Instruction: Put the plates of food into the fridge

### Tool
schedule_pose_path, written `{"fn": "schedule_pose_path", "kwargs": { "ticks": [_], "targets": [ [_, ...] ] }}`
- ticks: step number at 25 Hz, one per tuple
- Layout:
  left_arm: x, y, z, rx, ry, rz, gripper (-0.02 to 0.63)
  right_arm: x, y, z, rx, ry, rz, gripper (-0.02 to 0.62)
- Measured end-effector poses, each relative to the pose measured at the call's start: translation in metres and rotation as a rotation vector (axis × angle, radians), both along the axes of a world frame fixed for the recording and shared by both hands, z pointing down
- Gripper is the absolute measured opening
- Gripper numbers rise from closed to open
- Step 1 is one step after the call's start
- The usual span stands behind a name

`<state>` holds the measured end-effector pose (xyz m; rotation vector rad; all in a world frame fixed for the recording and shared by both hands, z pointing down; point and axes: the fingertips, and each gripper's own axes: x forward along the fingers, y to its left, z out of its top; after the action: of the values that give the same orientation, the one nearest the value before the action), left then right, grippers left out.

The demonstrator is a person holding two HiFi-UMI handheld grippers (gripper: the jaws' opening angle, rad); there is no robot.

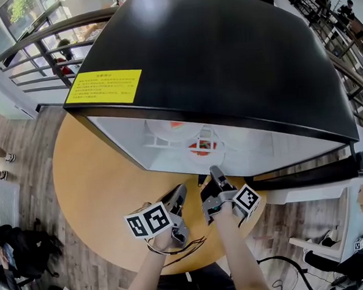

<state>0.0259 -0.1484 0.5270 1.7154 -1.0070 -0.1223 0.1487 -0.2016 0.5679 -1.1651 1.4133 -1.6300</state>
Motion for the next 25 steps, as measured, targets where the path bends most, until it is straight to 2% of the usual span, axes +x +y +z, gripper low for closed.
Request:
{"fn": "schedule_pose_path", "kwargs": {
  "ticks": [7,10,13,18,25],
  "targets": [
    [0.003,0.026,-0.004,0.057,-0.069,0.010,0.009,-0.002,-0.016,-0.001,0.004,0.082,-0.004,0.017],
    [0.005,0.031,-0.006,0.071,-0.086,0.017,0.009,-0.002,-0.019,-0.001,-0.001,0.162,-0.016,0.018],
    [0.004,0.036,-0.008,0.084,-0.110,0.025,0.009,-0.004,-0.018,-0.004,0.001,0.310,-0.053,0.020],
    [-0.003,0.039,-0.010,0.079,-0.098,0.002,0.009,-0.003,-0.017,-0.003,-0.027,0.645,-0.128,0.054],
    [-0.013,0.042,-0.010,0.082,-0.119,-0.015,0.009,0.004,-0.023,-0.001,-0.061,1.009,-0.191,0.086]
  ]
}}
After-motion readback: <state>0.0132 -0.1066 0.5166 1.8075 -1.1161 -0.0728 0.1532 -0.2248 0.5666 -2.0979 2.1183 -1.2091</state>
